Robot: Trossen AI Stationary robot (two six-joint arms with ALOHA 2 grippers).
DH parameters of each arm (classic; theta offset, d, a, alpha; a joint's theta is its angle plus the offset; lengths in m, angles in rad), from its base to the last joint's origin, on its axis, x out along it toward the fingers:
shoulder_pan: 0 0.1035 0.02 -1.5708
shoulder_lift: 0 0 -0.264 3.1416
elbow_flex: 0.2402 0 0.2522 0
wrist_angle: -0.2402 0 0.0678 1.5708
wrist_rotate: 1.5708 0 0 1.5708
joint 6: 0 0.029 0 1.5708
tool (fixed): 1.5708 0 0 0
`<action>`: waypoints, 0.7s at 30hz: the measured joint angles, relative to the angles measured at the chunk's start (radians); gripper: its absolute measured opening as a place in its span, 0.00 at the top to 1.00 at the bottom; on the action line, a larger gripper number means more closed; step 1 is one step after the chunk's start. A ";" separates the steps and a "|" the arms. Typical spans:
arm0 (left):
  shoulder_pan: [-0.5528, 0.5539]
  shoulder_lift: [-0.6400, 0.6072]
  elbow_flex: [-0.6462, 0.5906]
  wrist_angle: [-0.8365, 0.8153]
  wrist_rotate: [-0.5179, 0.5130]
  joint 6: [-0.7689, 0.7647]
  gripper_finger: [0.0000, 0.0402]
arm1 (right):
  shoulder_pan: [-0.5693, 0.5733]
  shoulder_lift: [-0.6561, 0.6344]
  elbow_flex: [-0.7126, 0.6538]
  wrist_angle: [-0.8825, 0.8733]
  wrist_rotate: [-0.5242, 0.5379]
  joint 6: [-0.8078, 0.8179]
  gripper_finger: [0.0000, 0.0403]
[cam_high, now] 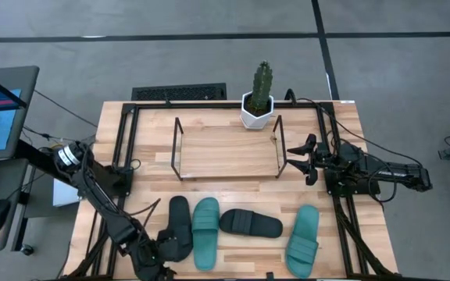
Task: Pick and place slides into the shelf
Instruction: Put the left black slipper on the shelf
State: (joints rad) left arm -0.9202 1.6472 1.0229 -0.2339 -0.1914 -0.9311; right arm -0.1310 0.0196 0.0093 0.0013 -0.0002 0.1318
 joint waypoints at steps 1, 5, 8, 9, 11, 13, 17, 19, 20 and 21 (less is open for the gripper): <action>-0.009 0.010 0.000 0.011 -0.003 -0.004 0.54 | 0.000 0.000 0.000 0.000 0.000 0.000 0.52; -0.016 0.073 0.009 0.025 0.012 -0.053 0.54 | 0.000 0.000 0.000 0.000 0.000 0.000 0.52; -0.016 0.112 0.030 0.003 0.022 -0.081 0.54 | 0.000 0.000 0.000 0.000 0.000 0.000 0.52; -0.016 0.121 0.034 0.003 0.021 -0.089 0.54 | 0.000 0.000 0.000 0.000 0.000 0.000 0.52; -0.016 0.136 0.042 -0.002 0.013 -0.102 0.54 | 0.000 0.000 0.000 0.000 0.000 0.000 0.52; -0.015 0.141 0.046 -0.004 -0.006 -0.104 0.54 | 0.000 0.000 0.000 0.000 0.000 0.000 0.52; -0.015 0.139 0.048 -0.003 -0.055 -0.140 0.54 | 0.000 0.000 0.000 0.000 0.000 0.000 0.52; -0.014 0.138 0.048 0.011 -0.052 -0.148 0.54 | 0.000 0.000 0.000 0.000 0.000 0.000 0.52; -0.011 0.137 0.048 0.020 -0.048 -0.149 0.54 | 0.000 0.000 0.000 0.000 0.000 0.000 0.52; -0.009 0.137 0.048 0.029 -0.047 -0.150 0.54 | 0.000 0.000 0.000 0.000 0.000 0.000 0.52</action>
State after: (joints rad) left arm -0.9291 1.7844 1.0714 -0.2051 -0.2386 -1.0807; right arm -0.1310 0.0196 0.0094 0.0013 -0.0002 0.1318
